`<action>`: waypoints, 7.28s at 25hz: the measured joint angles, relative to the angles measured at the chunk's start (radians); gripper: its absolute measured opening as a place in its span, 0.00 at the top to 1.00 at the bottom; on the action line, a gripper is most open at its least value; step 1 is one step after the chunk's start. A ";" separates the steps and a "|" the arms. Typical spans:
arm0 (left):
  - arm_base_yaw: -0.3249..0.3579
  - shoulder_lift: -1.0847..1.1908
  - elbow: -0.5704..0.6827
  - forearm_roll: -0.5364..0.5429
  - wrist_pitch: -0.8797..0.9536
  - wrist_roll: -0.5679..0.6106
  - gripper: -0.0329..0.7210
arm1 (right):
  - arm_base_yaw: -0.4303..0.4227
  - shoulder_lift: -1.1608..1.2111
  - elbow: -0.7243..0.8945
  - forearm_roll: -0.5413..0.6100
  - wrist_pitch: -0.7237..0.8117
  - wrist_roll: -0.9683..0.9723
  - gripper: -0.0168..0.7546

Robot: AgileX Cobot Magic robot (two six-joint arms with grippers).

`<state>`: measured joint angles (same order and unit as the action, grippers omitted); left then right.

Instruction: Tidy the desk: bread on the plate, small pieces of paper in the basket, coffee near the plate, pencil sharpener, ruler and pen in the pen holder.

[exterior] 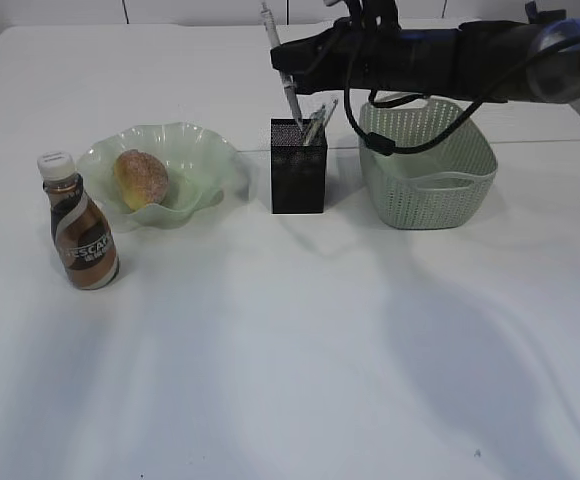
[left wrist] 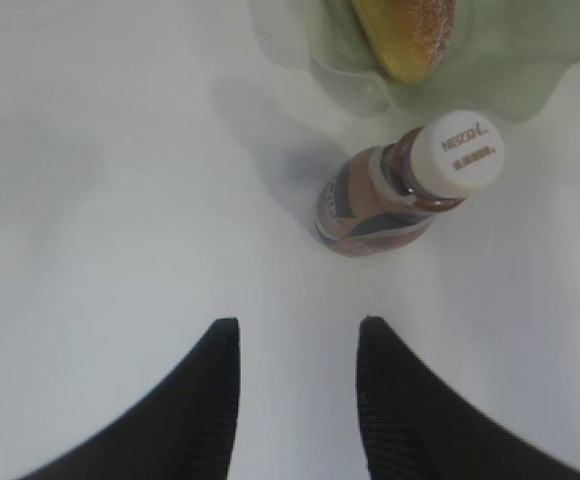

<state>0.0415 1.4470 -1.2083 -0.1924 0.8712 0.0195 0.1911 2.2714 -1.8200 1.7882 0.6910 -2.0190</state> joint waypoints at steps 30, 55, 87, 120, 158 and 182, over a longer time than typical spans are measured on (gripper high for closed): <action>0.000 0.000 0.000 0.006 -0.026 0.003 0.59 | 0.000 0.135 -0.105 0.002 0.008 -0.038 0.45; 0.000 0.000 0.000 0.006 -0.026 0.003 0.59 | 0.002 0.060 -0.201 -0.542 0.495 0.296 0.96; 0.000 0.000 0.000 -0.006 0.121 0.007 0.59 | 0.002 -0.140 -0.210 -1.628 0.538 1.985 0.96; -0.143 -0.427 0.000 0.048 0.373 0.007 0.59 | 0.002 -0.939 0.530 -1.788 0.545 2.019 0.96; -0.143 -1.297 0.661 -0.006 0.373 -0.002 0.59 | 0.002 -2.115 1.278 -1.821 0.577 2.026 0.96; -0.143 -1.298 0.706 0.093 0.236 -0.002 0.60 | 0.002 -2.128 1.330 -1.844 0.454 2.026 0.96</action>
<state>-0.1019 0.1494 -0.5023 -0.0997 1.1073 0.0177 0.1928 0.1433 -0.4905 -0.0558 1.1451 0.0073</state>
